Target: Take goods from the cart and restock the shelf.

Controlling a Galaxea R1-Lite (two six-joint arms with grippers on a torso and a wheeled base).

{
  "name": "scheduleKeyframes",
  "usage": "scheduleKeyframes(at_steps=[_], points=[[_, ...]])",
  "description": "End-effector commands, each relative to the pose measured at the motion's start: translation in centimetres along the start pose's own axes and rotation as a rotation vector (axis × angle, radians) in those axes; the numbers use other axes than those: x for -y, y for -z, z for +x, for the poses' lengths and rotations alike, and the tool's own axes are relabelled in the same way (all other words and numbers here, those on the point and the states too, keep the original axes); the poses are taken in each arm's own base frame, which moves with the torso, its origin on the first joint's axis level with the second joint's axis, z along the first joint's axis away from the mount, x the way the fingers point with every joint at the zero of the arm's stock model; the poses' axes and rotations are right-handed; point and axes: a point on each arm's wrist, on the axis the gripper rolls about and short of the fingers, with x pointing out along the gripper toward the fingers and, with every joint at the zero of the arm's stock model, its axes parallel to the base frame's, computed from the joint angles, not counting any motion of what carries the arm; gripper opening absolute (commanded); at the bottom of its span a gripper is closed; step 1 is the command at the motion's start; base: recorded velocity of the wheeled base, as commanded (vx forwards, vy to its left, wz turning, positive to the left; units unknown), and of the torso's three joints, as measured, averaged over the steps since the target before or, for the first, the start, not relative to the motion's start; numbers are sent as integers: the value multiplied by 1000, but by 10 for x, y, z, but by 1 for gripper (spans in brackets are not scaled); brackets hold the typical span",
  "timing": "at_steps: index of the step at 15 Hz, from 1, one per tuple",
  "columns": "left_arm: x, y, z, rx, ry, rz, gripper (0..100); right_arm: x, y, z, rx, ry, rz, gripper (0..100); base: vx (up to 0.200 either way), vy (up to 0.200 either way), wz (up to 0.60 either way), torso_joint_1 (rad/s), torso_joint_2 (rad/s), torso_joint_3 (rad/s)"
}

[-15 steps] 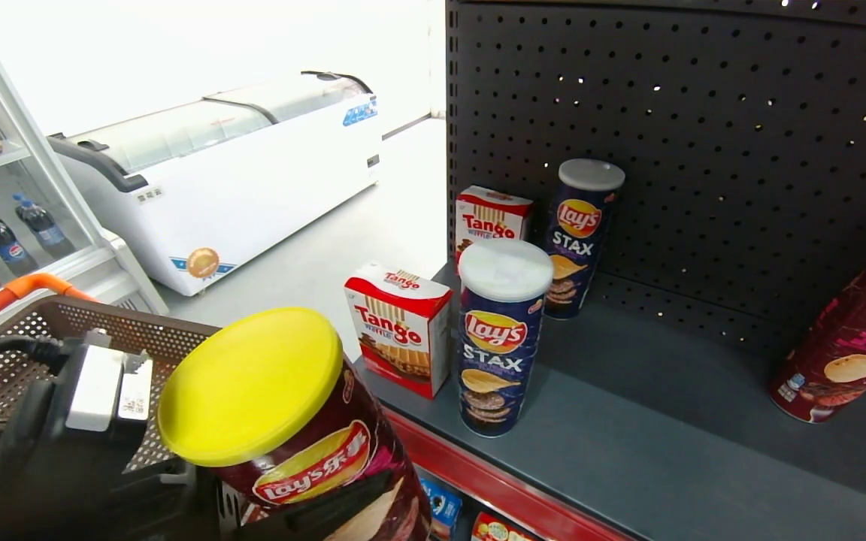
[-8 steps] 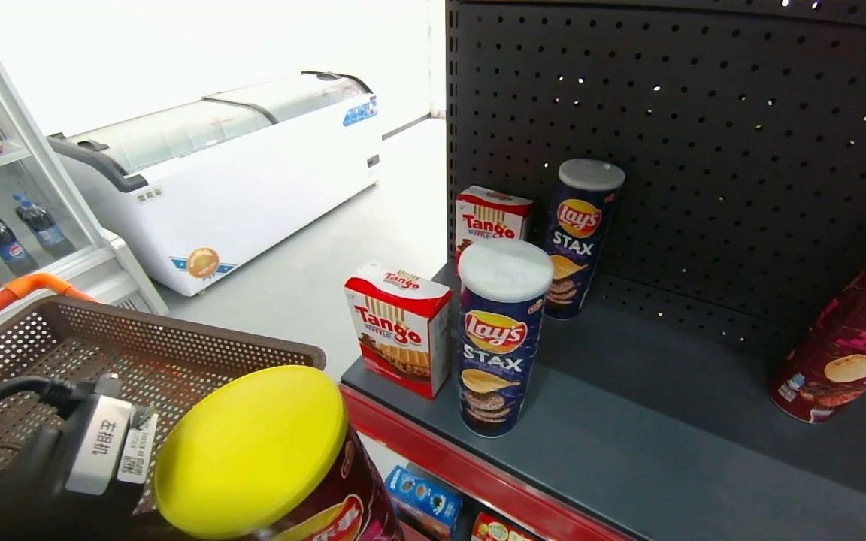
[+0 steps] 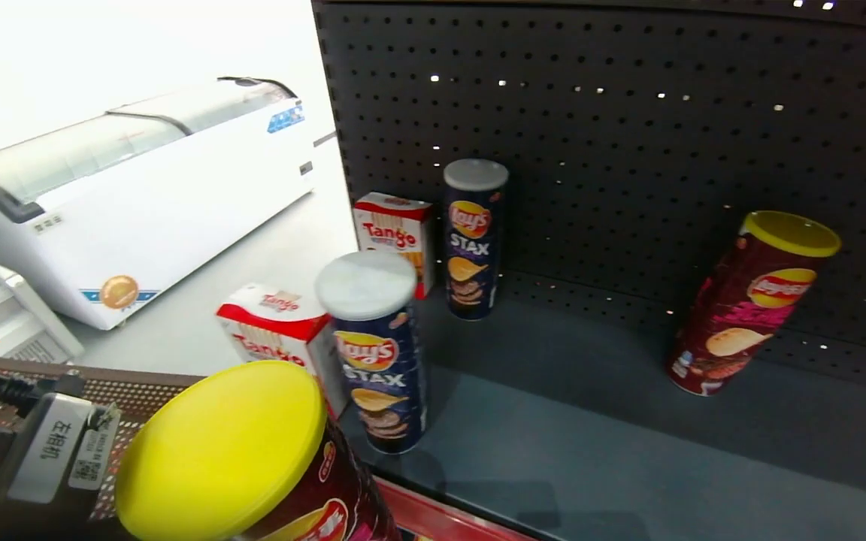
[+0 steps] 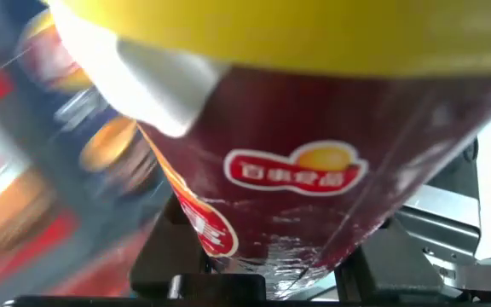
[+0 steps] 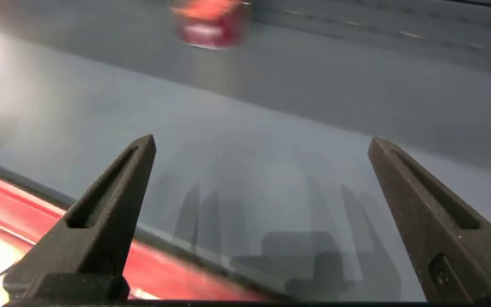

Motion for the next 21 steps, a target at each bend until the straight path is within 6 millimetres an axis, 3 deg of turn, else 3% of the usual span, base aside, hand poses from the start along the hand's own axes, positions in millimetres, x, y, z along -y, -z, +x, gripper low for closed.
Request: scheduleKeyframes(at_steps=[1,5,18,19,20,21], points=[[0,-1,0,3,0,1,0,0,0,0,-1,1,0,100,0,0,-600,-7,7,7],[-1,0,0,1,-4,0,0,0,0,0,-1,0,0,100,0,0,-600,1,1,1],[-4,2,-2,-4,-31,-13,0,0,0,1,-12,-20,-6,100,0,0,0,0,0,0],[-4,2,-3,-4,-33,-13,0,-1,-8,-1,23,-52,-19,100,0,0,0,0,0,0],[-4,0,-3,5,-35,-11,0,-1,-61,-5,94,-69,-21,100,0,0,0,0,0,0],[-4,1,-3,2,-33,-13,0,-1,-91,7,4,-86,-22,100,0,0,0,0,0,0]])
